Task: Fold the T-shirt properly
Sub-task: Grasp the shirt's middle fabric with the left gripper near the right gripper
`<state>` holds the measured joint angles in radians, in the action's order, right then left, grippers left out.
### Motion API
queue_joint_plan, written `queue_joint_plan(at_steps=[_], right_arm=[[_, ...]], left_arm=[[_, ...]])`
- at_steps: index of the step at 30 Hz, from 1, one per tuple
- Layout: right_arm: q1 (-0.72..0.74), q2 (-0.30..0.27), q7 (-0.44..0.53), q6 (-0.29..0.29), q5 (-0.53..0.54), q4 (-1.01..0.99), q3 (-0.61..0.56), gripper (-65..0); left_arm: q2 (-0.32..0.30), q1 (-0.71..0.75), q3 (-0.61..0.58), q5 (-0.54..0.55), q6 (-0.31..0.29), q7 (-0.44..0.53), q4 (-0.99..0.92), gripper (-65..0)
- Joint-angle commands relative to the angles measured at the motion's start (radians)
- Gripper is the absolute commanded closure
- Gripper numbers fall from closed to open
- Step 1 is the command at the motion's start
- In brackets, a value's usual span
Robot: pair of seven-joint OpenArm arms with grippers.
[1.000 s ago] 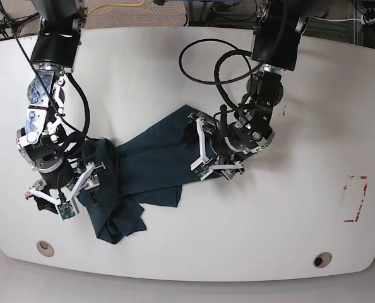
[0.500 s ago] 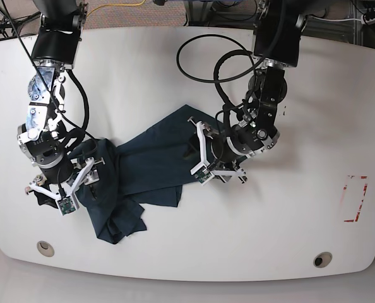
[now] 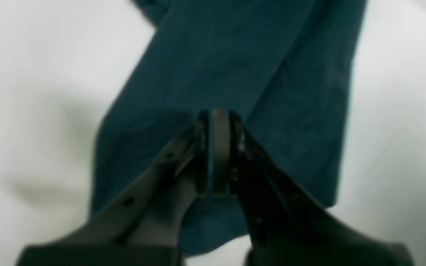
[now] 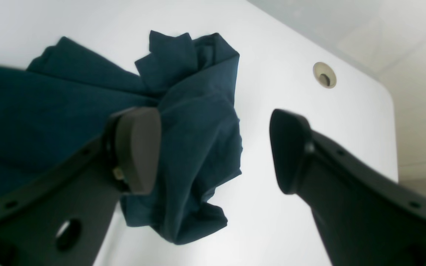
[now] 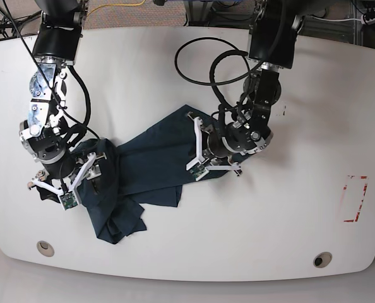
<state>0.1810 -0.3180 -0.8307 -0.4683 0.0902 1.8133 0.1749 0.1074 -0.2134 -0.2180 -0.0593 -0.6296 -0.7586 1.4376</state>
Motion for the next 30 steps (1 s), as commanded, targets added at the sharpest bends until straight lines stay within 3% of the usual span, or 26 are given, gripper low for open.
queue_joint_plan(at_steps=[1, 4, 8, 16, 22, 30], right_arm=[[0.015, -0.005, 0.028, 0.004, 0.009, 0.023, -0.001, -43.2], [0.009, 0.004, 0.028, 0.002, 0.010, 0.025, -0.009, -43.3], [-0.008, 0.017, 0.029, 0.003, 0.011, 0.028, -0.011, -43.3], [-0.041, 0.017, 0.027, 0.002, 0.009, 0.034, 0.007, -43.6], [-0.057, 0.015, 0.023, 0.003, 0.009, 0.039, 0.012, -43.5], [-0.071, 0.017, 0.026, 0.000, 0.013, 0.031, 0.010, -42.6]], left_arm=[[0.023, -0.026, 0.001, 0.011, 0.000, 0.023, 0.010, 0.0], [0.035, -0.027, 0.002, 0.011, 0.008, 0.025, 0.006, -0.4], [0.040, -0.019, -0.002, 0.016, 0.044, 0.034, 0.012, -7.9], [0.020, -0.010, 0.004, 0.030, 0.060, 0.021, 0.023, -20.6], [0.008, -0.015, 0.012, 0.037, 0.057, 0.022, 0.016, -19.9], [0.030, -0.056, 0.012, 0.015, 0.050, 0.060, -0.082, -13.0]])
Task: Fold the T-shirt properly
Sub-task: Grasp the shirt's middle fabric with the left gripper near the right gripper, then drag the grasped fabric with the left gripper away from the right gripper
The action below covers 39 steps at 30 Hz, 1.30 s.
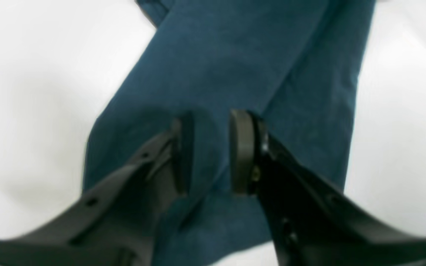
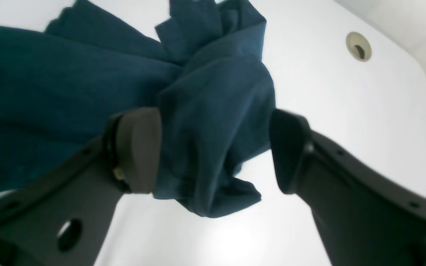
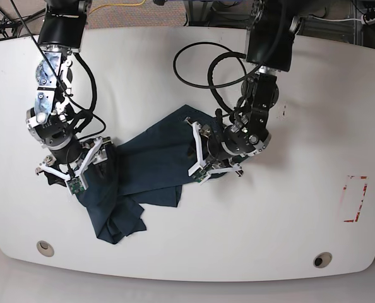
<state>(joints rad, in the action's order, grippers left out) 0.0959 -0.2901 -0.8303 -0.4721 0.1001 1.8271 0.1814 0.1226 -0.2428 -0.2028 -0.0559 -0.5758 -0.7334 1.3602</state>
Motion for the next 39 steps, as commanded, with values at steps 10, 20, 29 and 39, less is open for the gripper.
queue_joint_plan(at_steps=[10, 20, 29, 39], right_arm=[[0.009, -0.008, 0.019, -0.001, 0.000, 0.017, 0.008, -42.4], [-0.012, 0.019, 0.020, 0.002, 0.002, 0.016, 0.004, -42.7], [-0.013, 0.031, 0.021, -0.001, 0.007, 0.016, 0.012, -42.9], [-0.013, 0.031, 0.018, 0.002, 0.028, 0.017, 0.020, -42.9]], left_arm=[[0.014, -0.064, -0.019, -0.030, -0.014, 0.091, -0.179, -13.1], [0.013, -0.101, -0.035, -0.023, -0.018, 0.160, -0.307, -34.2], [-0.027, -0.113, -0.025, -0.025, -0.012, 0.184, -0.323, -44.7], [-0.093, -0.107, 0.031, 0.001, 0.052, 0.165, -0.265, -46.3]])
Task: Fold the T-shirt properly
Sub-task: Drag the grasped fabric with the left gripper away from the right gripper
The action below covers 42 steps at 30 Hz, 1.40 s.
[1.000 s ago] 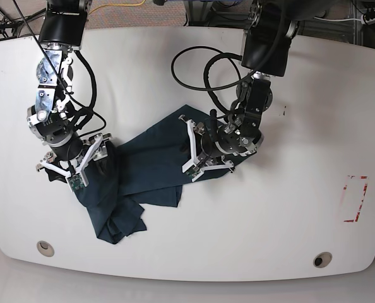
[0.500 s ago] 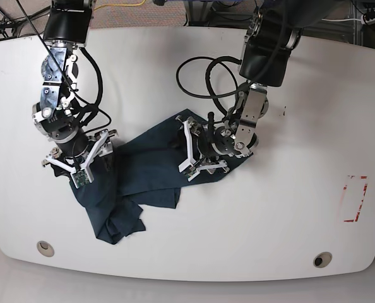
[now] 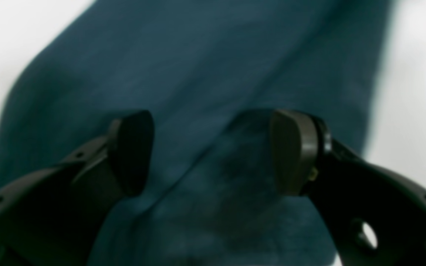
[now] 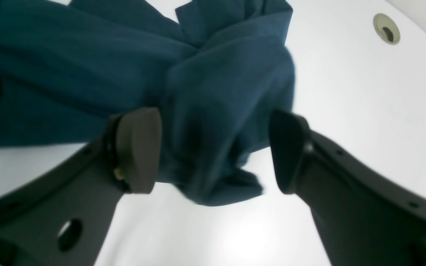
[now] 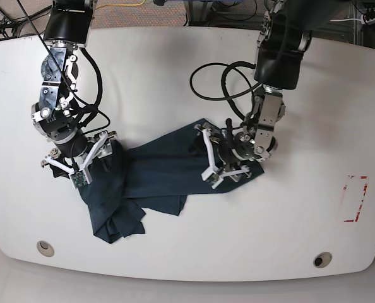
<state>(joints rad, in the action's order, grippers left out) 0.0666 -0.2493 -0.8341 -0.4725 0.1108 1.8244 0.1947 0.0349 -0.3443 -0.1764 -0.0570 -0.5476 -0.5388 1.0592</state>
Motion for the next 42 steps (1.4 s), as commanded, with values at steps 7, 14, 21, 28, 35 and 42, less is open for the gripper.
queue_joint_plan(at_steps=[7, 14, 21, 28, 35, 42], right_arm=[[0.014, -0.008, 0.020, 0.006, 0.026, 0.023, 0.009, -42.9], [0.003, 0.003, 0.022, 0.006, 0.028, 0.029, 0.002, -42.6], [-0.005, 0.015, 0.023, 0.005, 0.028, 0.033, 0.003, -42.2], [-0.010, 0.010, 0.020, -0.001, 0.013, 0.027, 0.010, -41.8], [-0.009, 0.011, 0.021, 0.002, 0.011, 0.027, 0.009, -42.3], [-0.008, 0.011, 0.024, 0.002, 0.001, 0.028, 0.011, -42.5]], left_arm=[[-0.002, 0.020, 0.029, 0.070, 0.042, -0.079, 0.130, -44.1], [-0.027, 0.015, 0.092, 0.112, -0.025, -0.195, 0.281, -39.3], [-0.061, 0.022, 0.128, 0.147, -0.117, -0.314, 0.377, -32.8], [-0.128, 0.054, 0.092, 0.139, -0.151, -0.314, 0.396, -34.5], [-0.172, 0.087, 0.080, 0.128, -0.151, -0.350, 0.420, -29.9], [-0.205, 0.102, 0.105, 0.125, -0.151, -0.333, 0.430, -13.7]])
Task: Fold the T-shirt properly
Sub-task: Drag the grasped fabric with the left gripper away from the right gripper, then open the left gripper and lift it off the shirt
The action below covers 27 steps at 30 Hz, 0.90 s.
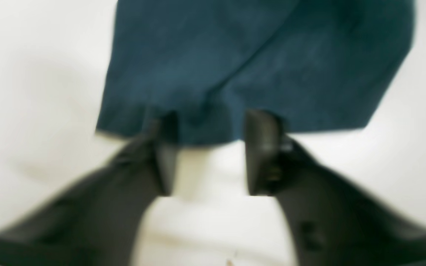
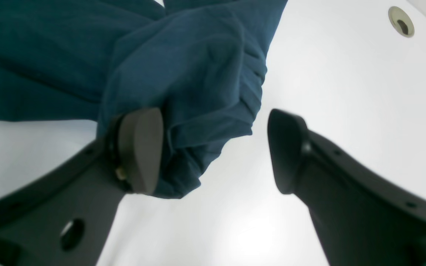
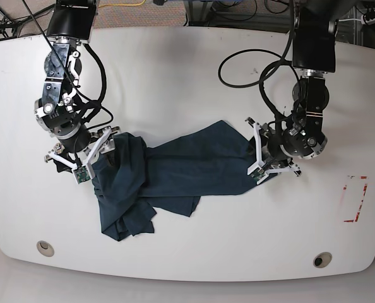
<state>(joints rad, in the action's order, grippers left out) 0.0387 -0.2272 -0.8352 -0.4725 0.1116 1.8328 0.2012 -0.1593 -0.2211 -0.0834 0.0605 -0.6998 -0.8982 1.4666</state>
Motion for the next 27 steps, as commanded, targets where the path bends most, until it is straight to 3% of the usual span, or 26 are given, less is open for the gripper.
queue_joint_plan(at_steps=[1, 3, 9, 15, 27], right_arm=[[0.021, -0.011, 0.025, 0.003, -0.003, 0.019, 0.005, -42.5], [0.018, -0.011, 0.021, 0.005, -0.013, 0.022, -0.007, -42.0], [0.019, -0.010, 0.020, 0.004, -0.028, 0.018, -0.024, -41.9], [0.000, -0.013, 0.027, 0.004, -0.002, 0.031, -0.061, -41.4], [-0.004, -0.009, 0.024, 0.002, 0.005, 0.029, -0.105, -40.9]], left_arm=[[-0.015, -0.021, 0.018, 0.006, 0.002, 0.030, 0.022, -11.9], [-0.039, -0.040, 0.072, -0.015, 0.002, 0.038, 0.002, -13.9], [-0.067, -0.050, 0.126, -0.055, 0.015, 0.087, -0.010, -33.7], [-0.124, -0.064, 0.138, -0.081, 0.070, 0.144, -0.021, -36.3], [-0.213, -0.039, 0.150, -0.093, 0.101, 0.196, -0.040, -35.6]])
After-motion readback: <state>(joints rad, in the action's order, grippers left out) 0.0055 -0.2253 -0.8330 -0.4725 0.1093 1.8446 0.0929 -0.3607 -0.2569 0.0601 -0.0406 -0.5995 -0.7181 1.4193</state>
